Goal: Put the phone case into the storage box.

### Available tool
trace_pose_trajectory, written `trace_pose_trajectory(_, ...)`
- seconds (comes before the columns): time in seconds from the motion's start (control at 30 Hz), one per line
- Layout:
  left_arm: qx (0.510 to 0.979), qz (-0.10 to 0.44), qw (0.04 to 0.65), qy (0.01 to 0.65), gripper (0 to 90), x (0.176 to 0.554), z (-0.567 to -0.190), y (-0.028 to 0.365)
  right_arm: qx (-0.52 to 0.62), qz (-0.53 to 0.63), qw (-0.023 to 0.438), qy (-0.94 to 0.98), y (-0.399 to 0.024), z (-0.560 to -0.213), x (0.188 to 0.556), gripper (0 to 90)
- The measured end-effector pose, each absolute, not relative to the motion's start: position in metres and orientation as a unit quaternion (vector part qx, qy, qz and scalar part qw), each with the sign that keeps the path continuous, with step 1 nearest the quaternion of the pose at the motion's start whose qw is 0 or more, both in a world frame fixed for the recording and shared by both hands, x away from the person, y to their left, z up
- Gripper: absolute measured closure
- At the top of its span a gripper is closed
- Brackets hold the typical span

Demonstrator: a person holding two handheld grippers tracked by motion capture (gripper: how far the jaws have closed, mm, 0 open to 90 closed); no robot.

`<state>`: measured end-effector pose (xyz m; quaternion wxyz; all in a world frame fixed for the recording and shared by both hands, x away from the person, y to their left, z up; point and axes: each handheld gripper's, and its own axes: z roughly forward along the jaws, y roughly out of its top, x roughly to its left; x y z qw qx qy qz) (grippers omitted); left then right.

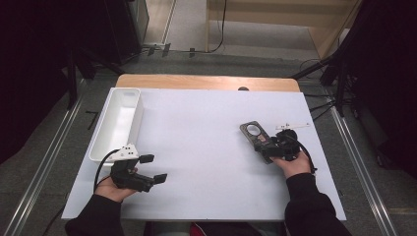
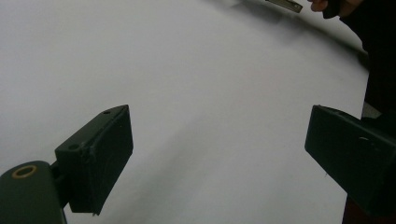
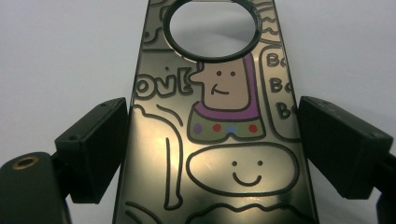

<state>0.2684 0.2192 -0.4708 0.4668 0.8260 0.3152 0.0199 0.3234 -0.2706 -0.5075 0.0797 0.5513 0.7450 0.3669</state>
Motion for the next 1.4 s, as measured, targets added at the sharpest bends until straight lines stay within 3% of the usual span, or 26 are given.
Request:
trace_pose_trajectory(0.7,0.816,0.005,0.470,0.338,7.2,0.270,-0.470,0.218,0.559,0.393,0.018,0.730,-0.262,-0.496,0.318,10.8)
trace_pose_trajectory(0.93,0.815,-0.006,0.469,0.339,7.2,0.271,-0.471,0.218,0.554,0.395,0.014,0.733,-0.255,-0.492,0.317,10.8)
trace_pose_trajectory(1.03,0.811,-0.016,0.473,0.343,13.4,0.272,-0.471,0.218,0.548,0.397,0.010,0.736,-0.251,-0.491,0.316,10.7)
trace_pose_trajectory(1.4,0.807,-0.030,0.475,0.350,13.5,0.273,-0.470,0.218,0.540,0.401,0.000,0.740,-0.241,-0.490,0.315,10.7)
